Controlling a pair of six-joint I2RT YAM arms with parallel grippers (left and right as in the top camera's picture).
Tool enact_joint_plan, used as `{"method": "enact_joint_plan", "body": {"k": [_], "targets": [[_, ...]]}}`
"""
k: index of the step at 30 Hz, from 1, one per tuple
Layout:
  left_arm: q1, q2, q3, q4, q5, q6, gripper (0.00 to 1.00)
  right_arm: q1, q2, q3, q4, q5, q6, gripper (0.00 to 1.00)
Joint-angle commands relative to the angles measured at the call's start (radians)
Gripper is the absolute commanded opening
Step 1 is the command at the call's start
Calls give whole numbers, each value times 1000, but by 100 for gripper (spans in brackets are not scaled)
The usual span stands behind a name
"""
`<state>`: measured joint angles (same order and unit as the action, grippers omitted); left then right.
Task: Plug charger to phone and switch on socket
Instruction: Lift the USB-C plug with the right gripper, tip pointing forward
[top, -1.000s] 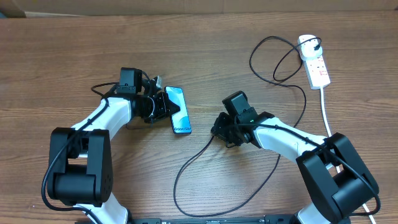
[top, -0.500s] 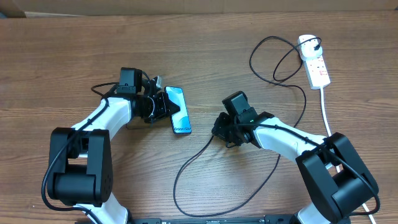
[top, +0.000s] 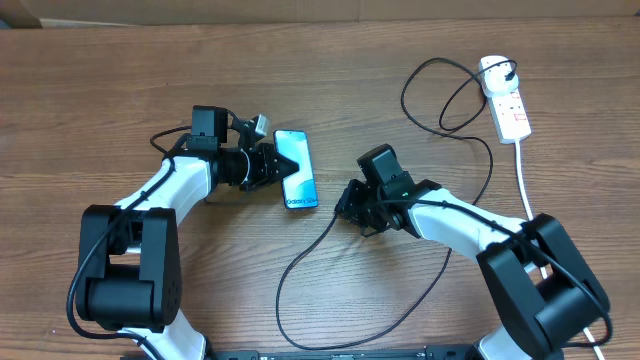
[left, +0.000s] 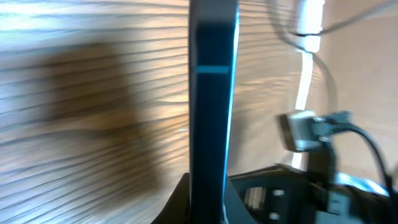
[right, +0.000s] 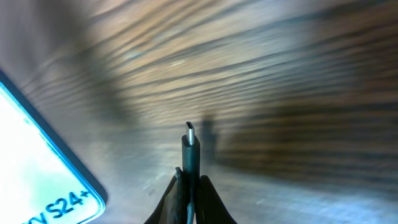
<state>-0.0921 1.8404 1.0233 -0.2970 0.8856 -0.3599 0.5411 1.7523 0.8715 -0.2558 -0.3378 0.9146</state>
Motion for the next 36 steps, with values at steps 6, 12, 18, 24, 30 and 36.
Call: {"method": "enact_joint_plan", "body": {"k": [6,12,18,24,30,36], "targets": [[19,-60,25,48,382,31,4,-38,-248,1,-46,-194,-188,4],[66,-178,27,49,423,-24,4,-37,-322,1,-98,-425,-344,4],[132,-274,27,74,423,-124,4,-37,-327,1,-96,-663,-460,4],[164,-289,27,74,470,-274,4,-35,-327,1,-12,-859,-478,4],[164,-288,27,110,468,-278,4,-26,-327,1,-7,-845,-473,4],[172,-288,27,144,396,-302,4,-25,-327,0,-79,-516,-360,4]]}}
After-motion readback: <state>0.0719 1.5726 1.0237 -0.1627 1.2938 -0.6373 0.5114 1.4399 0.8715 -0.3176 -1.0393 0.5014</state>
